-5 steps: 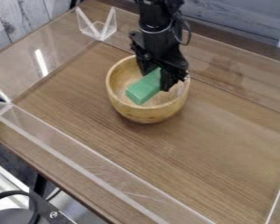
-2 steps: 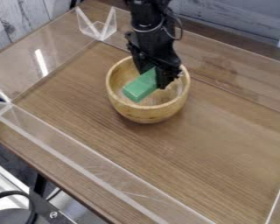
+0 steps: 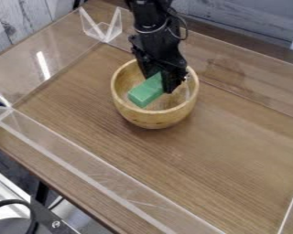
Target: Put the green block in the brown bowl
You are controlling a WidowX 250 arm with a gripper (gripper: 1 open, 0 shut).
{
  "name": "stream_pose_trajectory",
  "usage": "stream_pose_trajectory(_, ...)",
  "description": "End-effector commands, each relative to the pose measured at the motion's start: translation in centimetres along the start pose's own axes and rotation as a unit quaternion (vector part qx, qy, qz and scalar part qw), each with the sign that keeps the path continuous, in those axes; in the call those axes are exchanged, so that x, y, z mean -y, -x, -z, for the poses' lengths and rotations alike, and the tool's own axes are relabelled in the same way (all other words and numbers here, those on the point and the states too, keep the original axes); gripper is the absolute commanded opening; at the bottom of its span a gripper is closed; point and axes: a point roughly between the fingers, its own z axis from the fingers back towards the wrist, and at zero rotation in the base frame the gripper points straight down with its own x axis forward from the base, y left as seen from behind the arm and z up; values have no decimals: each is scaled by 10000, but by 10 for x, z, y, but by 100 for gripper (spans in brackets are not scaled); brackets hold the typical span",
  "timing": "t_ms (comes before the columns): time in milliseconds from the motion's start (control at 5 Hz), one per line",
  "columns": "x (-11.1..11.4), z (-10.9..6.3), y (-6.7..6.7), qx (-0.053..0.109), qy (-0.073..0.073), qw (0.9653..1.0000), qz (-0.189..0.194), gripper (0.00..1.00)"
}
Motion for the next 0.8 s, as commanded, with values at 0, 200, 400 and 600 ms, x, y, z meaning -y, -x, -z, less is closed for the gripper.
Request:
stream_pose_trajectory(0,-7,-10,-18,199,-57,9998,0,0)
stream_pose_trajectory(200,-9,-9,-22,128,-17,9999,-7,0)
stream_pose_trajectory(400,-7,-11,-22,76,-11,10000,16,0)
stream_pose_trajectory(600,-5,-12,-23,25,-5,10000,36,0)
